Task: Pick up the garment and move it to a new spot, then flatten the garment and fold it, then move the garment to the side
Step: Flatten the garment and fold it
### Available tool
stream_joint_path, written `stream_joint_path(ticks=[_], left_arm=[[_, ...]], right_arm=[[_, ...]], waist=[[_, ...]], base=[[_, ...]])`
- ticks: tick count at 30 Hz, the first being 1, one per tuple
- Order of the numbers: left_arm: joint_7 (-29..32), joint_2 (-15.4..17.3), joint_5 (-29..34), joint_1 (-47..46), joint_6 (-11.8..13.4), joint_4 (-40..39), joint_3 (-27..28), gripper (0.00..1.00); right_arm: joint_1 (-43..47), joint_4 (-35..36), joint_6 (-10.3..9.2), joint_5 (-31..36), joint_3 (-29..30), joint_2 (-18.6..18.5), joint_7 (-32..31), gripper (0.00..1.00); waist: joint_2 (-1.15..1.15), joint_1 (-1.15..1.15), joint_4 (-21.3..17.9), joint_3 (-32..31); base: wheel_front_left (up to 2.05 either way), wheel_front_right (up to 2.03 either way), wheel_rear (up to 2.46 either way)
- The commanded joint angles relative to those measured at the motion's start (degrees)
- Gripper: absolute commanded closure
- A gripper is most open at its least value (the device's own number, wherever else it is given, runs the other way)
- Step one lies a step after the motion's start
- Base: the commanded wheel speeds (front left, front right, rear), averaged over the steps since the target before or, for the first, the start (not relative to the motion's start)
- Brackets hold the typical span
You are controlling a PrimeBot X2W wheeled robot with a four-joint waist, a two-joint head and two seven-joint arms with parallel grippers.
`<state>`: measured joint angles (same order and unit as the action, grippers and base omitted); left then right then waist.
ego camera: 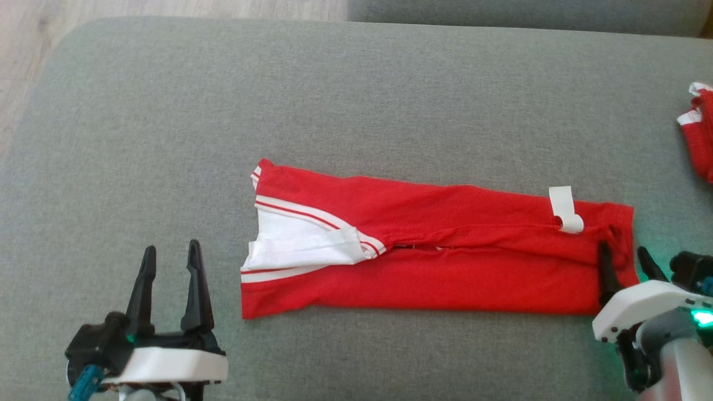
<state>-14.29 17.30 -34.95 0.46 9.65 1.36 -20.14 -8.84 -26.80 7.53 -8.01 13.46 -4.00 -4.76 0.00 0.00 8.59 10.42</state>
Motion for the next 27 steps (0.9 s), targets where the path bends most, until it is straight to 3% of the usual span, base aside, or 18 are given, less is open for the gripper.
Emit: stream_joint_path(ticks=[1,4,5,6,9,17,27], left_arm=[[-0.7,0.45,0.66,-0.78,0.54,-2.09,2.67,0.0],[-0.7,0.44,1.03,-0.51,0.78,-2.64,2.68,0.0],[-0.7,0.46,1.15,-0.44,0.85,-2.8,2.66,0.0],[-0.7,0.49,1.27,-0.37,0.9,-2.92,2.59,0.0],[-0.63,0.58,1.69,-0.27,1.04,-3.2,2.16,0.0],[-0.21,0.28,1.79,-0.5,1.0,-3.38,1.17,0.0],[0.08,-0.1,1.94,-0.97,0.95,-2.88,0.06,0.0]], right_arm=[[-0.85,1.09,-0.04,0.36,-1.13,0.05,0.93,0.0],[-0.62,-0.86,-0.04,-0.11,-1.84,0.6,1.39,0.01],[-0.68,-1.4,-0.04,-0.31,-2.33,0.71,1.38,0.22],[-0.84,-1.84,-0.04,-0.47,-2.78,0.8,1.44,0.58],[-1.89,-2.8,-0.04,-0.47,-3.92,0.94,1.55,1.0],[-5.28,-0.63,-0.04,0.08,-3.35,0.48,1.47,1.0],[-2.92,9.77,-0.04,-0.65,1.59,-2.28,-3.21,1.0]], waist=[[0.0,0.0,0.1,-0.03],[0.0,0.0,-0.09,-0.19],[0.0,0.0,-0.28,-0.24],[0.0,0.0,-0.56,-0.3],[0.0,0.0,-1.58,-0.54],[0.0,0.0,-5.02,-1.44],[0.0,0.0,-7.57,-2.28]], base=[[0.0,0.0,0.0],[0.0,0.0,0.0],[0.0,0.0,0.0],[0.0,0.0,0.0],[0.0,0.0,0.0],[0.0,0.0,0.0],[0.0,0.0,0.0]])
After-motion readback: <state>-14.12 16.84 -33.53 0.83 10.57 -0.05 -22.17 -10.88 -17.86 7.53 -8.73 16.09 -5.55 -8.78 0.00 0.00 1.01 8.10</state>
